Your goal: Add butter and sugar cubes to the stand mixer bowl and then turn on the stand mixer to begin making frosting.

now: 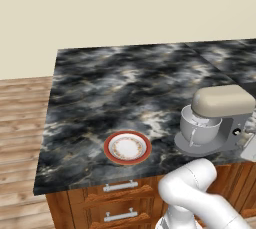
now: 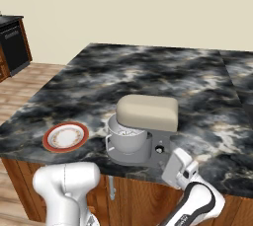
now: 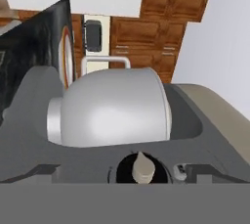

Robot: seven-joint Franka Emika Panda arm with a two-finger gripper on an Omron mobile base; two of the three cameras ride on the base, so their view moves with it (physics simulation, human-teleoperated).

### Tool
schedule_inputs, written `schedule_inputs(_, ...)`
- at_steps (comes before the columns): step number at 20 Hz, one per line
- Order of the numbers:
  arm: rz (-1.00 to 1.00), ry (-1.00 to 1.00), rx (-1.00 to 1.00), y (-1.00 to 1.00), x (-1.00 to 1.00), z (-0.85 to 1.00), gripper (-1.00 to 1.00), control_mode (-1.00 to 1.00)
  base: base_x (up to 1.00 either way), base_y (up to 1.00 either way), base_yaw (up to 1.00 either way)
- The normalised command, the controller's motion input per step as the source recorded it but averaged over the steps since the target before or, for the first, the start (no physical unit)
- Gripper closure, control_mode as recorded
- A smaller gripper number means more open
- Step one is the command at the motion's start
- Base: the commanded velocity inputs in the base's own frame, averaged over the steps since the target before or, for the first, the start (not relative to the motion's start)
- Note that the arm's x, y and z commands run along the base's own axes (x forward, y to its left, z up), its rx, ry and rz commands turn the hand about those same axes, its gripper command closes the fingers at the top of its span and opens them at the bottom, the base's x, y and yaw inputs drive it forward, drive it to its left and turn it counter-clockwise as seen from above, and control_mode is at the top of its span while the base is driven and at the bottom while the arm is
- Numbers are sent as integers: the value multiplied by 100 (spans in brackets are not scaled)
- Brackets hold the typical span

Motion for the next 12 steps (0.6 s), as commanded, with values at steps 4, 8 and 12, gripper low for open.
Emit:
schedule_inputs(4,-9,0,0,30,0,20,-100,-100,0,0,0)
schedule_inputs(8,-3,0,0,4,8,5,-100,-100,0,0,0)
schedule_inputs(12,0,0,0,0,14,0,-100,-100,0,0,0)
